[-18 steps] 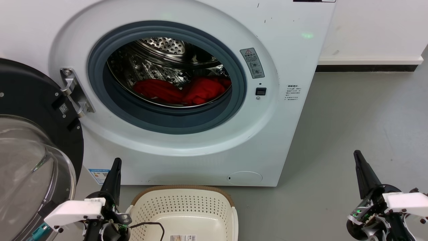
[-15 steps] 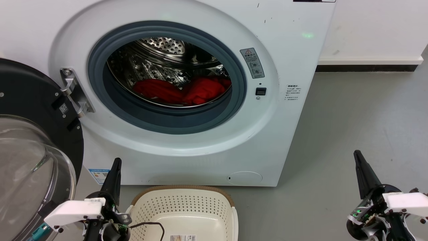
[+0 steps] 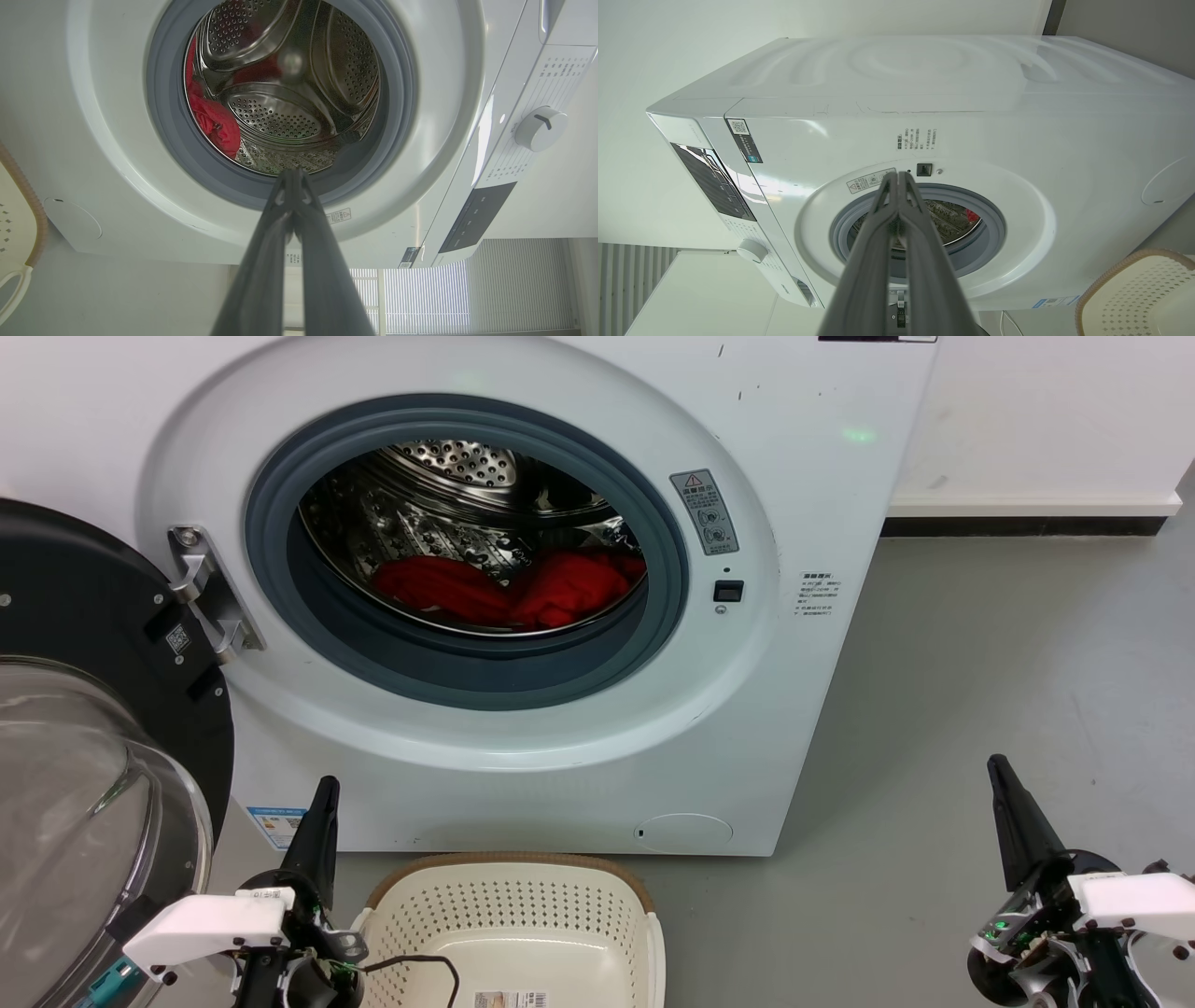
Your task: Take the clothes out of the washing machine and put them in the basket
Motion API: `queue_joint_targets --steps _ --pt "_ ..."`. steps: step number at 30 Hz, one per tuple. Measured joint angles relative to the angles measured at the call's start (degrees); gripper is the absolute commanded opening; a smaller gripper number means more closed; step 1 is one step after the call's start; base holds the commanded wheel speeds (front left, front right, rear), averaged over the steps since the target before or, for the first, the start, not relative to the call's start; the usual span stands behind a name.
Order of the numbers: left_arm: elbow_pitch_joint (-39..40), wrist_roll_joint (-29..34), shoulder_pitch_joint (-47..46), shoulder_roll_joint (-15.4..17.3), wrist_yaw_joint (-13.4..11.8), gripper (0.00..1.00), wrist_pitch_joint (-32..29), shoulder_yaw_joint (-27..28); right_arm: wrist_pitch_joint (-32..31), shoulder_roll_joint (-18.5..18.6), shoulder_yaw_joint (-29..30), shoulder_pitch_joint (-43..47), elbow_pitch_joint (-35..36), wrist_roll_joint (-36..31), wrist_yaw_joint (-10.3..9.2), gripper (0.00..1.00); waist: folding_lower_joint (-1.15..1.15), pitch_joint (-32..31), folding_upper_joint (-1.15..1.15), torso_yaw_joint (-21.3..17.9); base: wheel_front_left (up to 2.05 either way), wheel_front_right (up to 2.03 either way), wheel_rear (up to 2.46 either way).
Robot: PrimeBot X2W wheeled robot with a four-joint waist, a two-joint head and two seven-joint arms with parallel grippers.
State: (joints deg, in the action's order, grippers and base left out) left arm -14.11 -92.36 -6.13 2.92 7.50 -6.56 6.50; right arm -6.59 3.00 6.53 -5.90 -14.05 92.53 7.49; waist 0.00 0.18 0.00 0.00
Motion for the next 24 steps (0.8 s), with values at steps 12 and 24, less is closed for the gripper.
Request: queue_joint_targets --steps 12,24 --pt "0.00 0.00 0.00 0.00 0.00 0.00 0.00 0.00 0.00 0.00 0.00 0.00 0.00 0.00 0.00 0.00 0.00 0.00 0.00 0.00 0.00 0.00 0.00" --pt "-1.32 0.74 2.27 -0.20 -0.03 1.00 1.27 -0.54 1.11 -0.07 -0.04 2.42 -1.86 -0.55 0.00 1.00 0.00 0.02 0.00 0.01 0.00 0.00 0.00"
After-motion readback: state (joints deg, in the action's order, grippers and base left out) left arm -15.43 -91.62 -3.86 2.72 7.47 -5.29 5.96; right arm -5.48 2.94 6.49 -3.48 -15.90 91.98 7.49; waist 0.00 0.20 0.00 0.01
